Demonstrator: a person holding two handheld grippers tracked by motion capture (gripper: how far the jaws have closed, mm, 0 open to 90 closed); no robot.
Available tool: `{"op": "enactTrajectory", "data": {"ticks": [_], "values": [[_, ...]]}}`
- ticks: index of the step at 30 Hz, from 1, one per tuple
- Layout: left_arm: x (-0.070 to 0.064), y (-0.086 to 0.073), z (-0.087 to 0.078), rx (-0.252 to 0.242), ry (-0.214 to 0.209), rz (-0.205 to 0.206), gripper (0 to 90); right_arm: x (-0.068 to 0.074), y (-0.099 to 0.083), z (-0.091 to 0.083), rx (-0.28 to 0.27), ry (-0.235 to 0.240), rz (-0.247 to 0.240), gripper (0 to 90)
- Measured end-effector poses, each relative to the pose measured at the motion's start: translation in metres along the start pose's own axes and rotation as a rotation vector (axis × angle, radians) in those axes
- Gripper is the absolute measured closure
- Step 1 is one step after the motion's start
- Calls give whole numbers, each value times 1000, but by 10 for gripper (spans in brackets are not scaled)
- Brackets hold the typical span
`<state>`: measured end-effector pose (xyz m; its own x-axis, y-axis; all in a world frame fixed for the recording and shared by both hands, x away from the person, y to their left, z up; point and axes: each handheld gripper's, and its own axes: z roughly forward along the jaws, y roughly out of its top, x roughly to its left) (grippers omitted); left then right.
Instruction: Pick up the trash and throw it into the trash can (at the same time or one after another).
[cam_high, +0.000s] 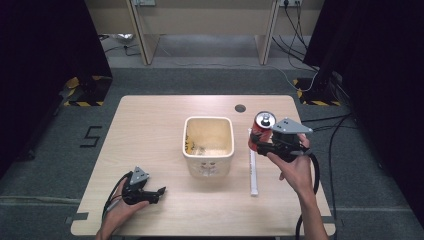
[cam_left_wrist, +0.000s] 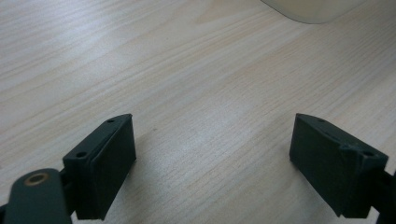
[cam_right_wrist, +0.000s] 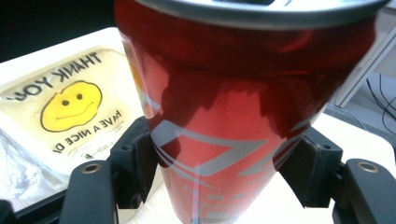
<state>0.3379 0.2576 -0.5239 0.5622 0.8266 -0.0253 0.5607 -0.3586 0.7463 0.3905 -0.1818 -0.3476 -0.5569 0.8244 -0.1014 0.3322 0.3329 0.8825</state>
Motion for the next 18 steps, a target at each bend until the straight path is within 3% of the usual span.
{"op": "enactTrajectory", "data": {"ticks": [18], "values": [[0,0,0,4,-1,3,138,6,38,12,-1,64,-25,340]]}}
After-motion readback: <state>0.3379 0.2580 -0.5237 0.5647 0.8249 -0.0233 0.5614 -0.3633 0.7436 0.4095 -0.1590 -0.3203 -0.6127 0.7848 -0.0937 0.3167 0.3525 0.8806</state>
